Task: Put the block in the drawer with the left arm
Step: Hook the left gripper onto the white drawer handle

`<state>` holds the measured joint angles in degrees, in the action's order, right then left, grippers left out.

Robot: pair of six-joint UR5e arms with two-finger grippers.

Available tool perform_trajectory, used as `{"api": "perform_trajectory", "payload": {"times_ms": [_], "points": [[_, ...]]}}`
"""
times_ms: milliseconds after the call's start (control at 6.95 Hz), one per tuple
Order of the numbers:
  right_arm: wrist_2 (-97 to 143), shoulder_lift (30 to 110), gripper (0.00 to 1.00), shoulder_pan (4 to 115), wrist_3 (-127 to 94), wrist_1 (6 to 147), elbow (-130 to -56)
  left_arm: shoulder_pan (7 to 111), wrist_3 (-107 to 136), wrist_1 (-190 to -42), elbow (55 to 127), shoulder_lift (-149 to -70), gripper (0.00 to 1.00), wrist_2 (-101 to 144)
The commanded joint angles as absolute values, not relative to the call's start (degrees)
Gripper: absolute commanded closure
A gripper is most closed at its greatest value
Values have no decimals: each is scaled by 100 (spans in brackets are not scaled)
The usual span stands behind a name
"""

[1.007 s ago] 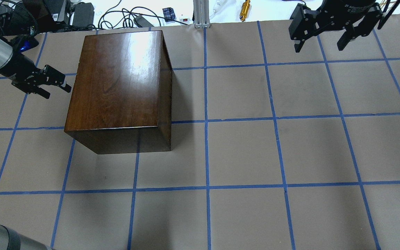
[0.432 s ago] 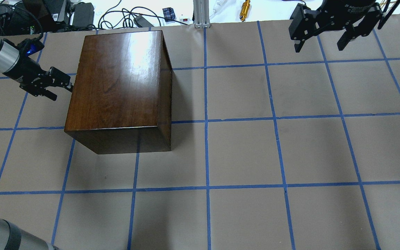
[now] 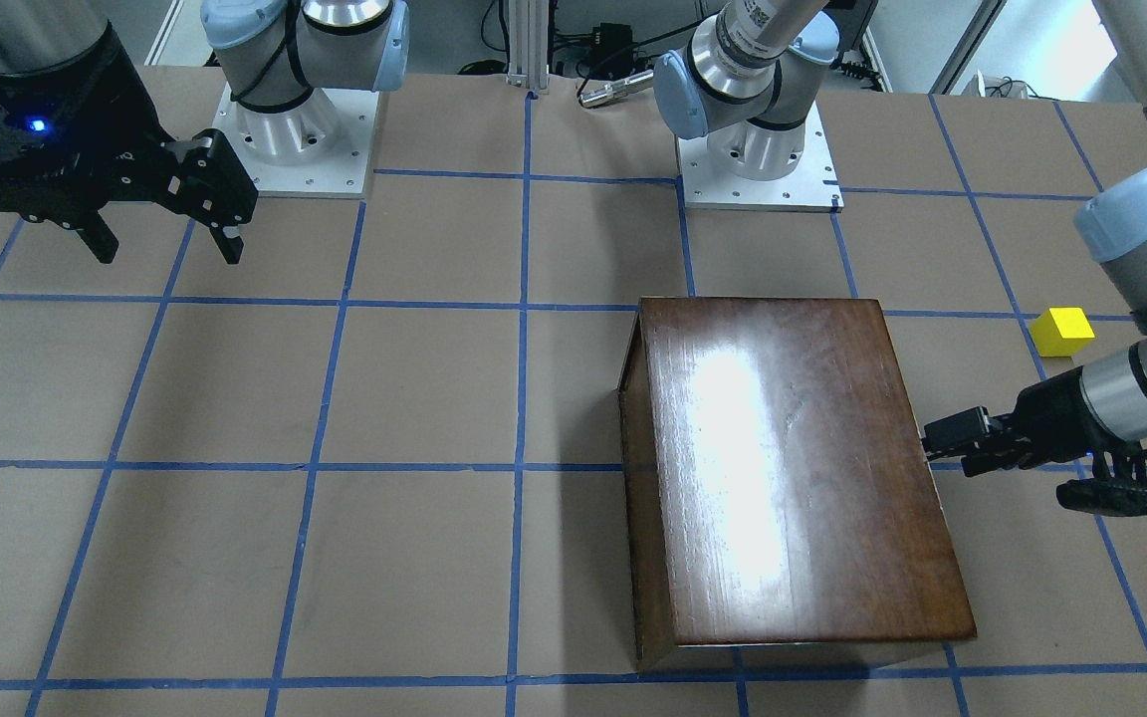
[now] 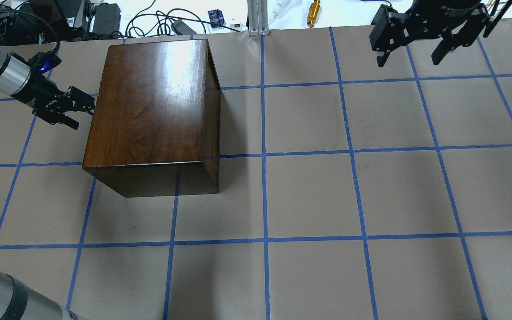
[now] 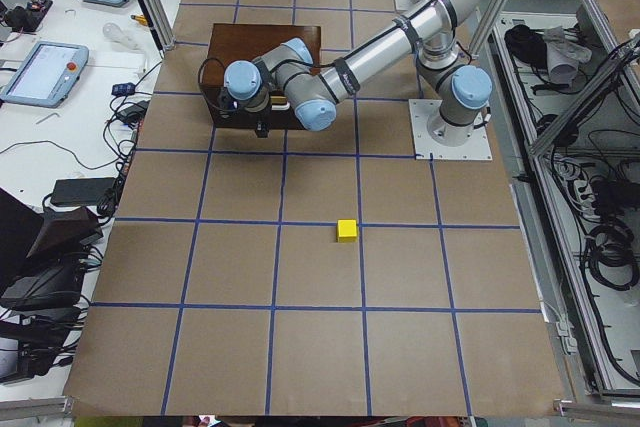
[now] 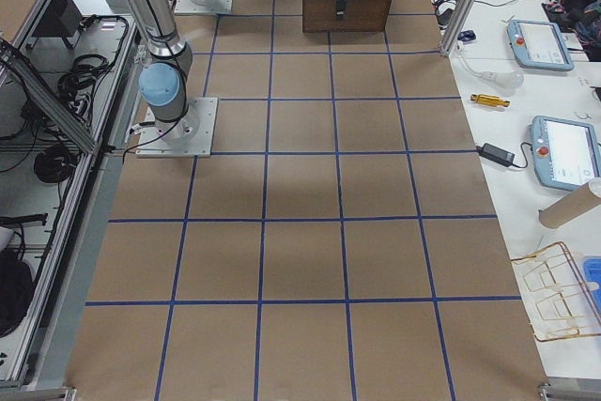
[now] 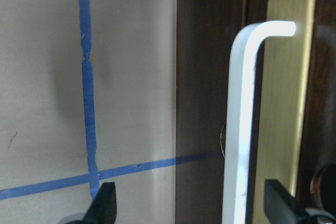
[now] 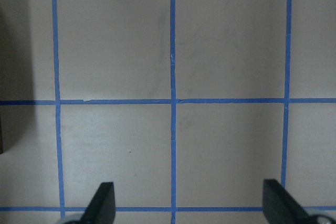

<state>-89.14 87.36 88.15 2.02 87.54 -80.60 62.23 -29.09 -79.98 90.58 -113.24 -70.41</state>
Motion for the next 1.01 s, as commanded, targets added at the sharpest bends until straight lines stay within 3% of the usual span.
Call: {"api": "perform_trajectory", "payload": {"times_ms": [0, 863], "points": [[-8912, 8736, 0, 8815, 202, 8754, -8060, 6223, -2909, -7998, 9061, -11399, 0, -7031], [-8912, 8745, 0, 8815, 202, 8754, -8060, 6223, -2971, -7656, 9053, -11461, 0, -7119]]}}
